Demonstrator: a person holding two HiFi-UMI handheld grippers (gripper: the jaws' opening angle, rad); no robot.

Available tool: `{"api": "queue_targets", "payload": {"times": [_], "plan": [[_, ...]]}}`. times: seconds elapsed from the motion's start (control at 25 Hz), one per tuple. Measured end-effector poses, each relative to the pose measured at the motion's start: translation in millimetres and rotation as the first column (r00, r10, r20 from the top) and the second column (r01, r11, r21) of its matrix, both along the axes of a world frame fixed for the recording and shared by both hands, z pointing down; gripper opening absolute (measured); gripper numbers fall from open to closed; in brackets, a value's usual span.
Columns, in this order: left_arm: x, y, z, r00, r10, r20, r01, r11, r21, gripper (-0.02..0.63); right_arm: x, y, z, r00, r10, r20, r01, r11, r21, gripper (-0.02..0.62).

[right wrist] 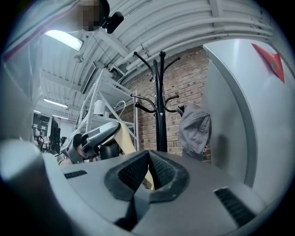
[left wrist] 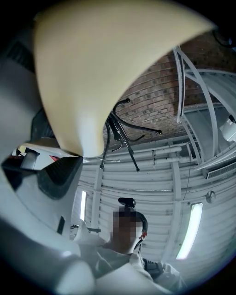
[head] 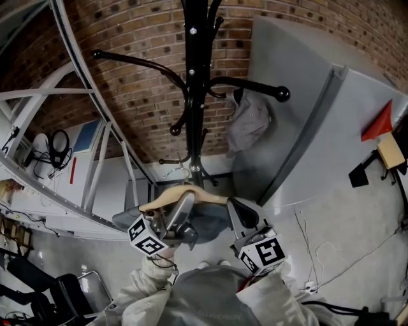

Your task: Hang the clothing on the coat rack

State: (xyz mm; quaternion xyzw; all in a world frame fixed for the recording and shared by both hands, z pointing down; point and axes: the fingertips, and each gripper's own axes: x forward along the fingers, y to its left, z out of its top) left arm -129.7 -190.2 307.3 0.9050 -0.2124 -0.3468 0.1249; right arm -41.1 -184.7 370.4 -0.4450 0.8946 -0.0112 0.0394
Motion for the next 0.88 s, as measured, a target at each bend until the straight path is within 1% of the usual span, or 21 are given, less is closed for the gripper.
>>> {"api": "queue_targets", "payload": {"times": [0.2,0.48,0.88], "plan": [[-1,-15,-14,0.999,0.035,-0.002,-0.035,0.999,0.021,0.101,1,-8,-6,1.0,0.03,-0.001,-0.03,0.999,0.018,0.025],[-4,-38,-32,0.997,0.067,-0.03,-0.066,0.997,0.038,0.101,1,-23,-11,0.998,0.056,0.001,-0.056,0.998,0.04,0.025],[-4,-65,-39,0.995,0.087,-0.052,-0.085,0.995,0.043,0.101,1,-44,-13,0.997,0.077,0.003,-0.077,0.996,0.047,0.025]]}}
